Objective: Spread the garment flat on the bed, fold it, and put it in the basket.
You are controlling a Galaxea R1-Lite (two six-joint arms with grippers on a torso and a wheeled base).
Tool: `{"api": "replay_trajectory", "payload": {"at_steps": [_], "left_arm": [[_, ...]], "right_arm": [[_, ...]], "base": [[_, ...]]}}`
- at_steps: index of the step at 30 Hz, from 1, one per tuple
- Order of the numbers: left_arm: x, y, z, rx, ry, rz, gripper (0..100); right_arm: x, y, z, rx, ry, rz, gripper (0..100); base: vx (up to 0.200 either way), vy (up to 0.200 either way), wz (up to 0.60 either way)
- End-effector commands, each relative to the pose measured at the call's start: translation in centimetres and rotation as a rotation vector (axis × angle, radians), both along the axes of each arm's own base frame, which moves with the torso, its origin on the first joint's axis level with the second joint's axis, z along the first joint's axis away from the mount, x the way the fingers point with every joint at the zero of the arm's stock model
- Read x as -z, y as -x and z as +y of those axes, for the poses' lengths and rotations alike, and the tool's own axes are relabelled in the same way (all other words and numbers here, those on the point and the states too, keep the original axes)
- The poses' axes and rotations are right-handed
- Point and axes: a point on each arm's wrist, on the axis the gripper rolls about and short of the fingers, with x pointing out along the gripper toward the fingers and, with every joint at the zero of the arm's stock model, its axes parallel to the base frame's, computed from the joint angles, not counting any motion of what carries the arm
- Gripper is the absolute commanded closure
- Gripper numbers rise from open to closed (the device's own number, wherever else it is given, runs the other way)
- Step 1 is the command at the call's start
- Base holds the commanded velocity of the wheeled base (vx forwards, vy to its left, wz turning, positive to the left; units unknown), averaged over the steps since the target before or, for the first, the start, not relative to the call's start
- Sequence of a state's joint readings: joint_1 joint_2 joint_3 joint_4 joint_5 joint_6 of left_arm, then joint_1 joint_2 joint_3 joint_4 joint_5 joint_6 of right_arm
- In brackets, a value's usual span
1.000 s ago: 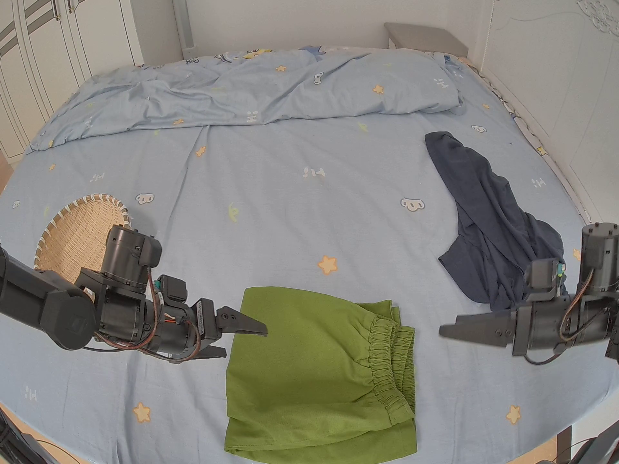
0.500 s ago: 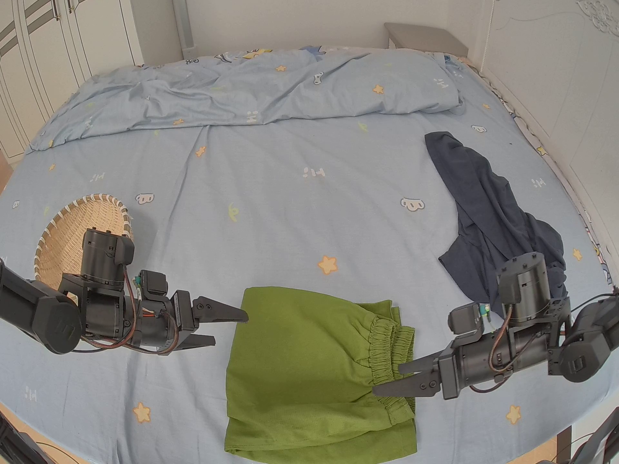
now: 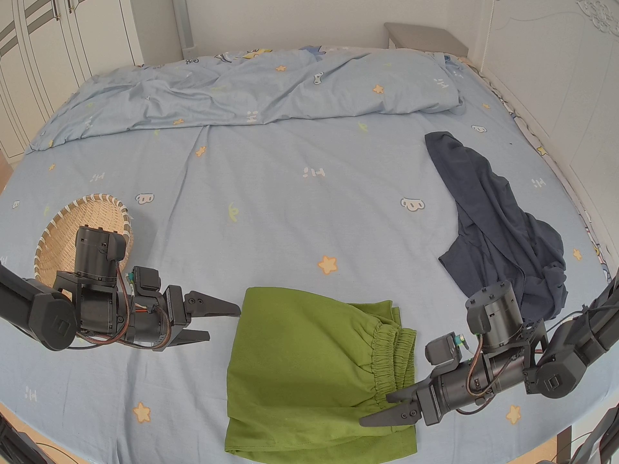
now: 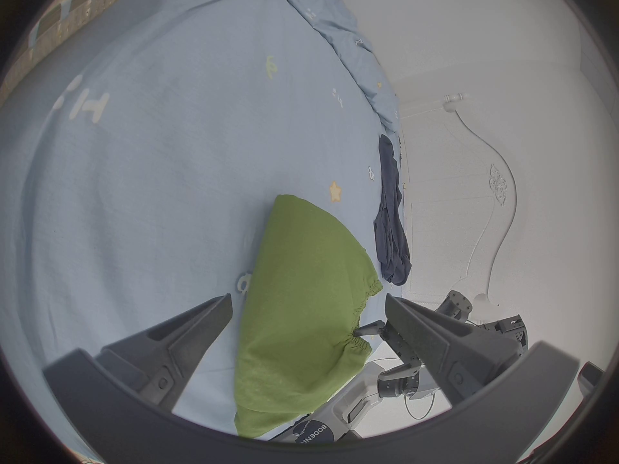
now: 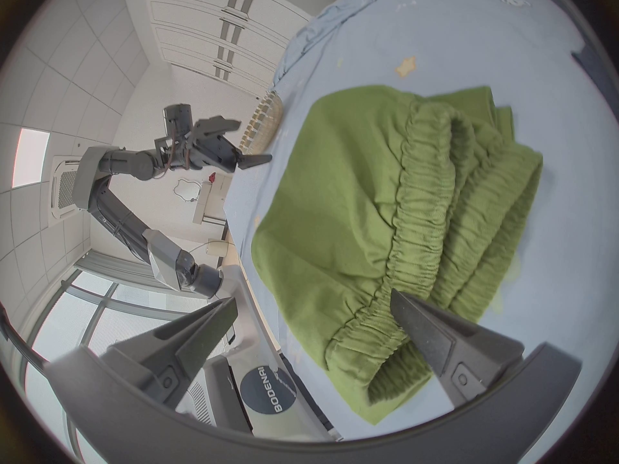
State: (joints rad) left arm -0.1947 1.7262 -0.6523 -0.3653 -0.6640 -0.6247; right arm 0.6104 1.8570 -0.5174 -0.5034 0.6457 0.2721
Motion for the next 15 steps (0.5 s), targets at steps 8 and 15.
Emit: {"api": "replay_trajectory", "payload": {"at_steps": [8, 15], "left_arm": [[0.6, -0.3, -0.1, 0.002, -0.004, 0.021, 0], [1.7, -0.6, -0.4, 0.014, -0.014, 0.047, 0]], "right_arm": [[1.6, 3.2, -2.2, -0.004, 0.066, 0.091, 0], [2.1, 3.6, -2.8, 0.008, 0.08, 0.11, 0]], "base": [[0.0, 0.0, 0.0], [0.0, 0.0, 0.0]]}}
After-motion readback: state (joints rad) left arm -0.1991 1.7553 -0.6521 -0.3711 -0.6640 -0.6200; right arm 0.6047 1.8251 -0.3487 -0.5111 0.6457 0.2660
